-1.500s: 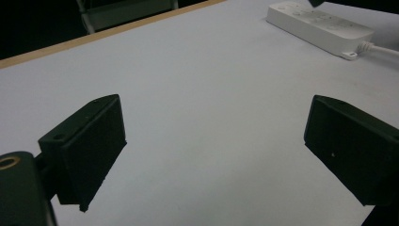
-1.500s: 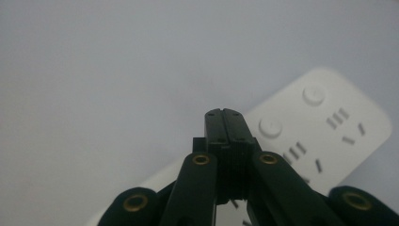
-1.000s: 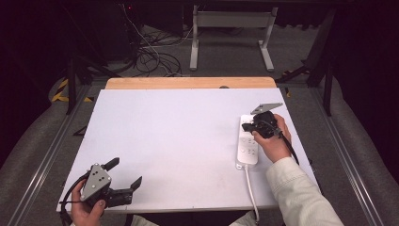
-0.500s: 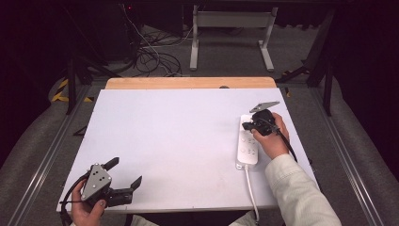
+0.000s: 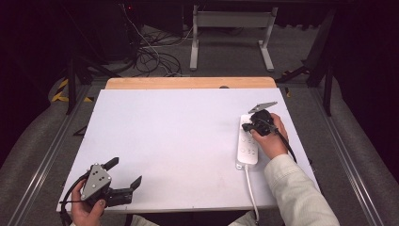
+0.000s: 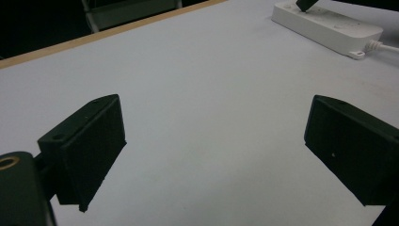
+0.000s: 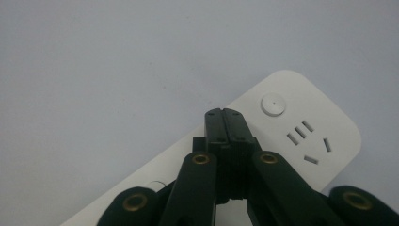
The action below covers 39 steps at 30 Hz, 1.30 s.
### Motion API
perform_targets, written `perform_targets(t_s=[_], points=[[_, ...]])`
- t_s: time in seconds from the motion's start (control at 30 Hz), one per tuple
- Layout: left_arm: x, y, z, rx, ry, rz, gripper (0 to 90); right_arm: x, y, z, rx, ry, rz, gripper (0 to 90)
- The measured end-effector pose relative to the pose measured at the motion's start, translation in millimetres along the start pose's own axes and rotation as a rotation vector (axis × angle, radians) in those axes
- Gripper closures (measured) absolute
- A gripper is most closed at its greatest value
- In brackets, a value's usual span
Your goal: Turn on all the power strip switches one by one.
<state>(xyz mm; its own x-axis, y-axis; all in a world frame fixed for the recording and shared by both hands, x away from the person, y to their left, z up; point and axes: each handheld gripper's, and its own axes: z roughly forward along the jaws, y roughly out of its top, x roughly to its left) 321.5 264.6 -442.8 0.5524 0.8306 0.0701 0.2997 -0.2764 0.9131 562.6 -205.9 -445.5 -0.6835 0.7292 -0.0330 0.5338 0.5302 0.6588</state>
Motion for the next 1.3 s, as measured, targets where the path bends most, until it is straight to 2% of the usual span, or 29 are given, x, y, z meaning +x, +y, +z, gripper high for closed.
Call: perform_targets(t_s=[0.33, 0.7, 0.9, 1.03, 1.07, 1.13, 1.17, 1.27, 1.3], points=[[0.3, 0.0, -0.3, -0.001, 0.004, 0.009, 6.1, 1.3, -2.1, 0.9, 0.0, 0.002, 0.006, 90.0], [0.2, 0.1, -0.7, 0.0, 0.001, 0.009, 6.1, 4.5, -2.2, 2.5, 0.003, -0.022, 0.015, 90.0], [-0.7, 0.1, -1.4, -0.005, -0.003, 0.001, 6.1, 4.4, -5.1, 3.7, -0.01, -0.017, 0.044, 90.0], [-0.9, 0.2, -1.5, -0.007, -0.002, 0.002, 6.1, 8.1, -2.4, 4.0, -0.005, -0.036, 0.018, 90.0], [-0.7, 0.3, -1.5, -0.006, -0.003, 0.0, 6.1, 8.5, 0.8, 0.2, -0.014, -0.037, 0.006, 90.0], [0.0, 0.3, -1.4, -0.005, 0.0, 0.005, 6.0, 6.7, 5.6, -12.1, -0.122, -0.004, 0.047, 90.0], [0.4, 0.3, -0.9, -0.003, -0.001, 0.007, 6.0, 6.2, 8.9, -17.1, -0.145, 0.005, 0.06, 90.0], [0.8, 0.5, -0.6, -0.003, 0.002, 0.007, 6.0, 9.0, 15.7, -20.8, -0.122, -0.01, 0.018, 90.0], [0.5, 0.3, -0.7, -0.003, 0.001, 0.005, 6.0, 8.5, 16.4, -20.9, -0.117, -0.009, 0.02, 90.0]])
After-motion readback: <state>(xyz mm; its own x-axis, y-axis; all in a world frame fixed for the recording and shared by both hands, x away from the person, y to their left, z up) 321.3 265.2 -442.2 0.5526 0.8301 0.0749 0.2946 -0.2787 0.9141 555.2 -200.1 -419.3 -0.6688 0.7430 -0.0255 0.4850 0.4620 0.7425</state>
